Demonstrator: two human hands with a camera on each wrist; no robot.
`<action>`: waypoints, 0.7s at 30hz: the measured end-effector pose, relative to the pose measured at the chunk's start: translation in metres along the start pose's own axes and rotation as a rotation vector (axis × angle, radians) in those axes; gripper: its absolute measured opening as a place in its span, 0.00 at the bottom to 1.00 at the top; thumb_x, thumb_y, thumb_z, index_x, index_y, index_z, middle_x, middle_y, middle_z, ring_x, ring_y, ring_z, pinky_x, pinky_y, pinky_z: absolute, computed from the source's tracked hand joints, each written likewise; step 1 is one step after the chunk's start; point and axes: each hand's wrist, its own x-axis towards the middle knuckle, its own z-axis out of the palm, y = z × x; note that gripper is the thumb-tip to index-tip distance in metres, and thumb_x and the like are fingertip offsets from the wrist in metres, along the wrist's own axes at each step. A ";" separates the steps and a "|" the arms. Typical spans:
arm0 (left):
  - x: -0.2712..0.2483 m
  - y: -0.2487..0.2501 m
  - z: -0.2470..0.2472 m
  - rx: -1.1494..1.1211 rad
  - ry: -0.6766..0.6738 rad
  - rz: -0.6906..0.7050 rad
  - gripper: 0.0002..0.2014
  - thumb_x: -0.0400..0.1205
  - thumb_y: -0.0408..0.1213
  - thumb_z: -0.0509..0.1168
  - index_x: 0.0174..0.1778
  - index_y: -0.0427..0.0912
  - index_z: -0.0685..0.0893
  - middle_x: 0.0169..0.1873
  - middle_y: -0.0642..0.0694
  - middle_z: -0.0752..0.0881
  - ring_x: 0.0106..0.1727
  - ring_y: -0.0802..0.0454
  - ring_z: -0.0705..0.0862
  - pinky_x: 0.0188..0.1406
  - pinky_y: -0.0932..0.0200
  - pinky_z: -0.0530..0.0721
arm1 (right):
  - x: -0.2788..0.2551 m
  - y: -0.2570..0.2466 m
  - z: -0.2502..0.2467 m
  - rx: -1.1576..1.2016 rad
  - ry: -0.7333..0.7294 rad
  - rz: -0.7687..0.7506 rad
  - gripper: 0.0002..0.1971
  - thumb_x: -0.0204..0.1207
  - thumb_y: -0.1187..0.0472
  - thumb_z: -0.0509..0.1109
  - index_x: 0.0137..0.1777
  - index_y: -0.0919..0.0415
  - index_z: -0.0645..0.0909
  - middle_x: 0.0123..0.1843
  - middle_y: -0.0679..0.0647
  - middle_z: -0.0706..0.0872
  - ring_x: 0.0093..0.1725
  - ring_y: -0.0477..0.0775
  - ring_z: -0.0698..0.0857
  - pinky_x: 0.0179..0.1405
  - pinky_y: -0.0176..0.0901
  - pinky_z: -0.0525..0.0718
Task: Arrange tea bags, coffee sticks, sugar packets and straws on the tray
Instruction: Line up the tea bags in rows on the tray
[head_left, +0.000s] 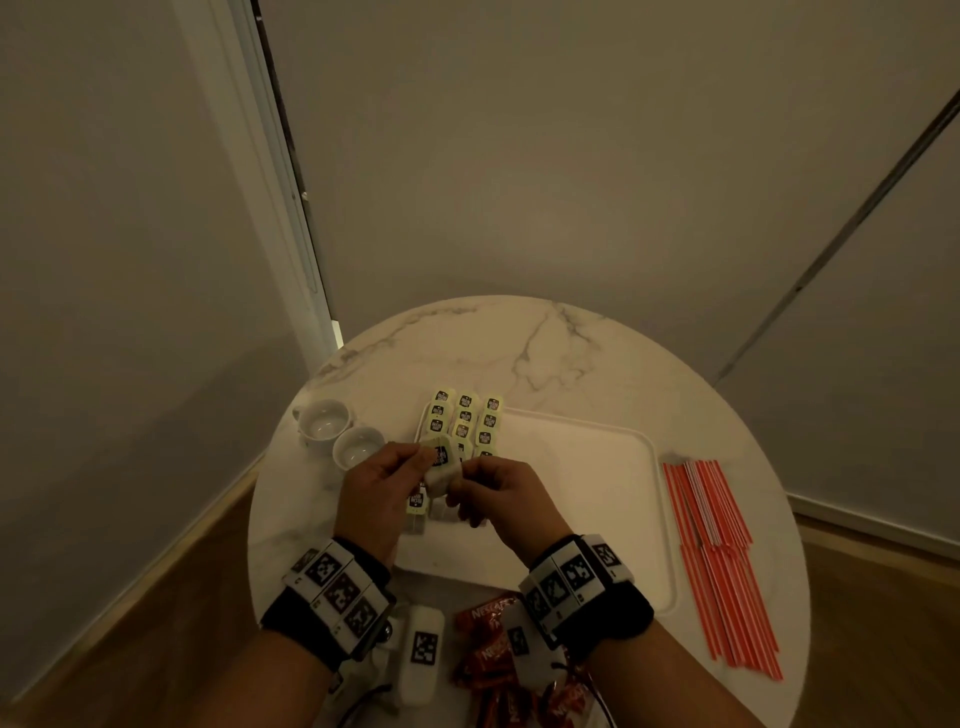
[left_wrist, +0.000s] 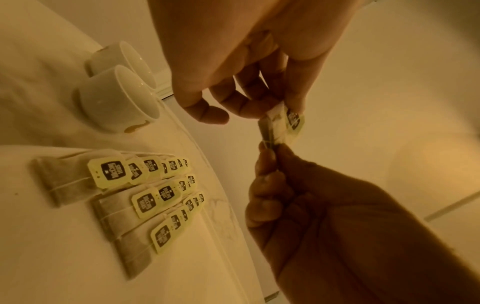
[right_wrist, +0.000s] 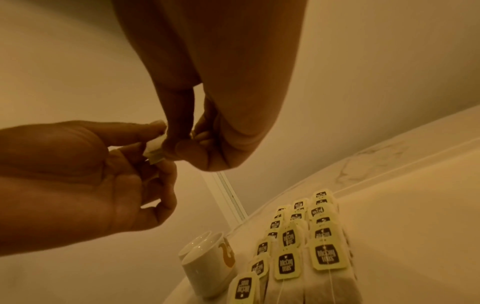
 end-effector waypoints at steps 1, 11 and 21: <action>0.001 -0.001 0.000 0.012 -0.009 -0.006 0.07 0.81 0.33 0.66 0.50 0.36 0.88 0.45 0.40 0.91 0.49 0.41 0.89 0.48 0.48 0.87 | 0.001 0.001 -0.001 0.000 0.008 0.002 0.05 0.79 0.69 0.68 0.48 0.63 0.86 0.37 0.56 0.88 0.31 0.48 0.82 0.32 0.37 0.81; 0.002 -0.006 -0.001 0.062 0.032 0.016 0.04 0.79 0.30 0.68 0.44 0.37 0.88 0.41 0.41 0.92 0.47 0.43 0.90 0.45 0.54 0.89 | -0.002 0.008 0.005 0.064 0.004 0.029 0.04 0.79 0.70 0.67 0.49 0.67 0.84 0.39 0.58 0.89 0.33 0.50 0.83 0.32 0.39 0.82; -0.003 -0.026 0.002 0.040 0.137 0.061 0.06 0.79 0.35 0.69 0.43 0.36 0.87 0.39 0.41 0.91 0.45 0.44 0.90 0.44 0.52 0.87 | -0.003 0.015 0.023 0.179 0.036 0.116 0.07 0.82 0.70 0.64 0.47 0.69 0.84 0.35 0.57 0.87 0.30 0.52 0.81 0.29 0.38 0.80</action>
